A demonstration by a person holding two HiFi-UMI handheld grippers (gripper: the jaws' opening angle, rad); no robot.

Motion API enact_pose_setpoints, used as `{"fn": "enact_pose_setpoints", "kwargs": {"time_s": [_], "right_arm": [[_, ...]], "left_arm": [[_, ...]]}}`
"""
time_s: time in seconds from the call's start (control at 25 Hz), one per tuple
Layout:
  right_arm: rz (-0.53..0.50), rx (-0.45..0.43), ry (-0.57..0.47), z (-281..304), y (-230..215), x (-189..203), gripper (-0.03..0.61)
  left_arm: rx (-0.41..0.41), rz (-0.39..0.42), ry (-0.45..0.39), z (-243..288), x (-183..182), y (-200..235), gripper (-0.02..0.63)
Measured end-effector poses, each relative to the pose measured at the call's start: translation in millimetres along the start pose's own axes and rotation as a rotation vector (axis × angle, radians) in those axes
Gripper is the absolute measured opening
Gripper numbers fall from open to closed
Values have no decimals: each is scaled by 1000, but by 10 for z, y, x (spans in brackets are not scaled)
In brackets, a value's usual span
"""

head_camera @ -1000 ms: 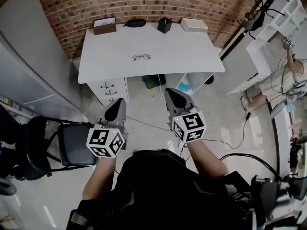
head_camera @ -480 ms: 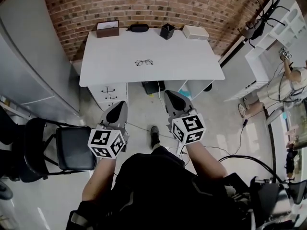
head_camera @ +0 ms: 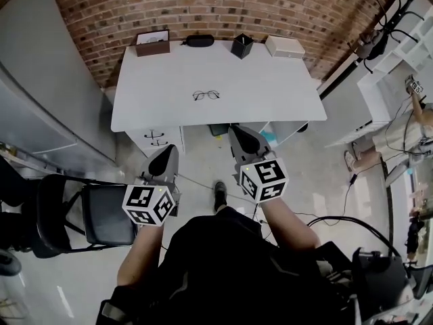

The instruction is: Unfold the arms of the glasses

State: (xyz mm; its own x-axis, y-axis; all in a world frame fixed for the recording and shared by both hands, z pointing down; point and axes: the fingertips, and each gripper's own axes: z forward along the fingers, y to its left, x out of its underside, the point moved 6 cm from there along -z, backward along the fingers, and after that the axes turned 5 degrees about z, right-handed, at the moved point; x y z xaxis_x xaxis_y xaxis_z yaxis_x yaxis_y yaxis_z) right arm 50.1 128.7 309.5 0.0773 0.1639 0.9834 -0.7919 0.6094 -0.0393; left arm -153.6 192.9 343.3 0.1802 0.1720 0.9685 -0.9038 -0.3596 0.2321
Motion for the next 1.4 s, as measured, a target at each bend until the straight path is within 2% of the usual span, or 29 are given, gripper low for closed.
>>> {"fn": "enact_pose_setpoints", "kwargs": {"time_s": [0.16,0.36,1.08,1.4], "right_arm": [[0,-6,22,228,-335,-7,9],[30,-3,23,478,-772,-73,9],[107,-122,115,1144,-2043,13,9],[116,-163,120,1450,-2267,54,9]], "left_arm": [[-16,-12,18,366,-18,47,9],[-23,12,39,829,-103,32,9],[-108,10,177,2266,-100,-34,9],[-149,12,220,2556,-36,123,9]]}}
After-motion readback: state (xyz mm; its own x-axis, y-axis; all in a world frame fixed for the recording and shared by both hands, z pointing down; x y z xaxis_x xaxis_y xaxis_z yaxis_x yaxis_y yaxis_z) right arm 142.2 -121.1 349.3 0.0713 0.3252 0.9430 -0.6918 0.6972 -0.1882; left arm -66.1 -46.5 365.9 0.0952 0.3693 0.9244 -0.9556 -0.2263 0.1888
